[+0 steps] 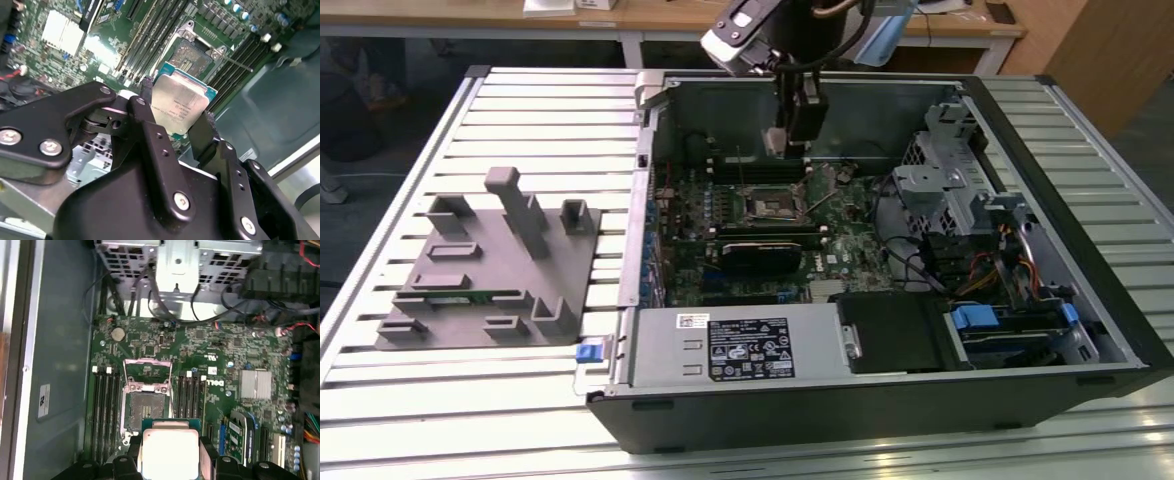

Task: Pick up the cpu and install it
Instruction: 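Place the cpu into insertion slot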

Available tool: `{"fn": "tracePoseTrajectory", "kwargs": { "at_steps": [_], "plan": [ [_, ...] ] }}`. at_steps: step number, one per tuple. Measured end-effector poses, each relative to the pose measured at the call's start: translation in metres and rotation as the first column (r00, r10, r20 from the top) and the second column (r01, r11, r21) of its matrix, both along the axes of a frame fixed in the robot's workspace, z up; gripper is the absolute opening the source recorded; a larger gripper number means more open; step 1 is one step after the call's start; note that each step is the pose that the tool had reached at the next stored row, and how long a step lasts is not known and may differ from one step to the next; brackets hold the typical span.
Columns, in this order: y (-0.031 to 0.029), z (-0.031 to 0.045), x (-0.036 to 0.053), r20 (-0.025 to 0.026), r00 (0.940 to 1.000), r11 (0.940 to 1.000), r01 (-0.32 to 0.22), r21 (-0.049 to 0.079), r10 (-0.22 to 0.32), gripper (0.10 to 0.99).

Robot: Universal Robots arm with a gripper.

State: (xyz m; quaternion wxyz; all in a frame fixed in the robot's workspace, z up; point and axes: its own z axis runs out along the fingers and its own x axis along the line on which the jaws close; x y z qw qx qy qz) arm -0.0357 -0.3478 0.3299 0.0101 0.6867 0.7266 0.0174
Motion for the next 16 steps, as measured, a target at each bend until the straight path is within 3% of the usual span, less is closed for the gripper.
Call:
{"fn": "tracePoseTrajectory", "kwargs": {
  "at_steps": [16],
  "plan": [
    [0.002, -0.0189, 0.0, 0.0, 1.0, 1.0, -0.009, 0.0, 0.009, 0.541]
  ]
}}
